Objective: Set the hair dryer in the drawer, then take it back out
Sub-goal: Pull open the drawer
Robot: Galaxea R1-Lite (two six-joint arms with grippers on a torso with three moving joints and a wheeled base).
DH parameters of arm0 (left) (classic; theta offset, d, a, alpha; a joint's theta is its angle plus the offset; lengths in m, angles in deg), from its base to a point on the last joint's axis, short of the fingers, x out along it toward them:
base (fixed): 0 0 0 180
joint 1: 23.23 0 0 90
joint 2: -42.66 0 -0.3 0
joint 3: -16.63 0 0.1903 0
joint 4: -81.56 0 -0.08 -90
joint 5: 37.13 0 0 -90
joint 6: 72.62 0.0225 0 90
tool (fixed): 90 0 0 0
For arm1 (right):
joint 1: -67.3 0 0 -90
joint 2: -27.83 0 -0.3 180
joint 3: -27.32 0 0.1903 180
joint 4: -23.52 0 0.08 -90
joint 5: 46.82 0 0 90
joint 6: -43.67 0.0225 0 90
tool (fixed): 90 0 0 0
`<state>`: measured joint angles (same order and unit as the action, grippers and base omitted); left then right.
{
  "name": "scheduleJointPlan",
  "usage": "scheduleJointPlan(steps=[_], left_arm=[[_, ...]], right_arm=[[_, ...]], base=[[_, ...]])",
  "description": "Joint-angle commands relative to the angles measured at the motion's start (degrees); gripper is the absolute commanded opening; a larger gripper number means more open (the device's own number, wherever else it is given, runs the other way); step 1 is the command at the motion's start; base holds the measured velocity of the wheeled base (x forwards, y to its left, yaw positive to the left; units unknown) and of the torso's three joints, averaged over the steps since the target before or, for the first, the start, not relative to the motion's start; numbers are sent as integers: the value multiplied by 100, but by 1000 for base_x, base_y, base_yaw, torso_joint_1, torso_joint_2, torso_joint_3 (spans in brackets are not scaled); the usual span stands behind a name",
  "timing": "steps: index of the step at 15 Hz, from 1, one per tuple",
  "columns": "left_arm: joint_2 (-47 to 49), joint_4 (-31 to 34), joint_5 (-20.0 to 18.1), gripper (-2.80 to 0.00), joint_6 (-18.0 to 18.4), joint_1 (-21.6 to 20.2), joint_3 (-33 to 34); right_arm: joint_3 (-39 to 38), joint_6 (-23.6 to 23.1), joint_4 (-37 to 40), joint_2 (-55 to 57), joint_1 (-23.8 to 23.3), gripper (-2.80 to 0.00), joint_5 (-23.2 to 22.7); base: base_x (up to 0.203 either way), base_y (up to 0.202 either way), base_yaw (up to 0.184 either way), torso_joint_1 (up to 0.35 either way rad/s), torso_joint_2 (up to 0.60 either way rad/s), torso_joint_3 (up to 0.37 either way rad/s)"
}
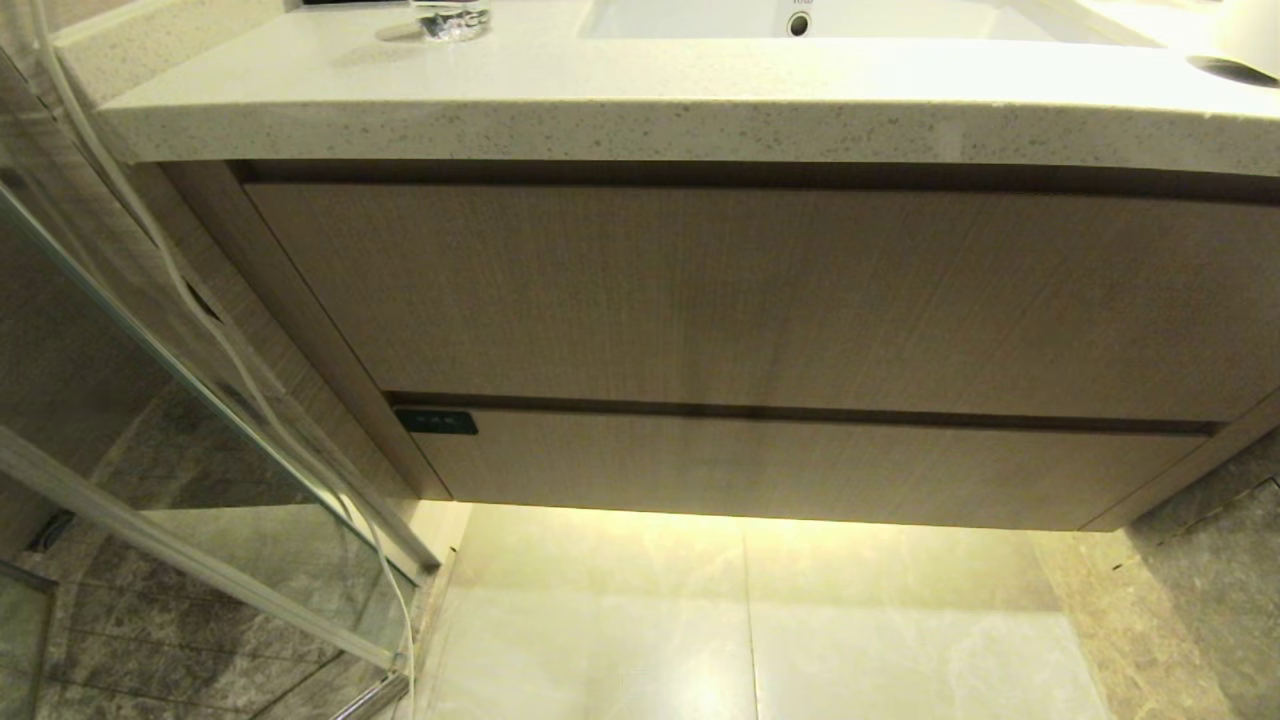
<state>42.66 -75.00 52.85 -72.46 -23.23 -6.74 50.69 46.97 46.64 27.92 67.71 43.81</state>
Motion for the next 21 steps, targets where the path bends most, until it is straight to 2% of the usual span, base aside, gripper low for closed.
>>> scheduleJointPlan(steps=[1, 9, 14, 17, 21], left_arm=[[0, 1, 2, -280, 2, 0, 0], [0, 1, 2, -280, 2, 0, 0], [0, 1, 2, -280, 2, 0, 0], [0, 1, 2, -280, 2, 0, 0], [0, 1, 2, -280, 2, 0, 0]], right_arm=[[-9, 4, -2, 8, 2, -280, -1], [-9, -14, -2, 8, 2, -280, -1], [127, -326, 51, -1, 2, -280, -90], [1415, -583, 697, 155, 2, -280, -784], [4465, -622, 2163, 1791, 13, -280, -1278]], base=[[0, 0, 0, 0, 0, 0], [0, 0, 0, 0, 0, 0], [0, 0, 0, 0, 0, 0], [0, 0, 0, 0, 0, 0], [0, 0, 0, 0, 0, 0]])
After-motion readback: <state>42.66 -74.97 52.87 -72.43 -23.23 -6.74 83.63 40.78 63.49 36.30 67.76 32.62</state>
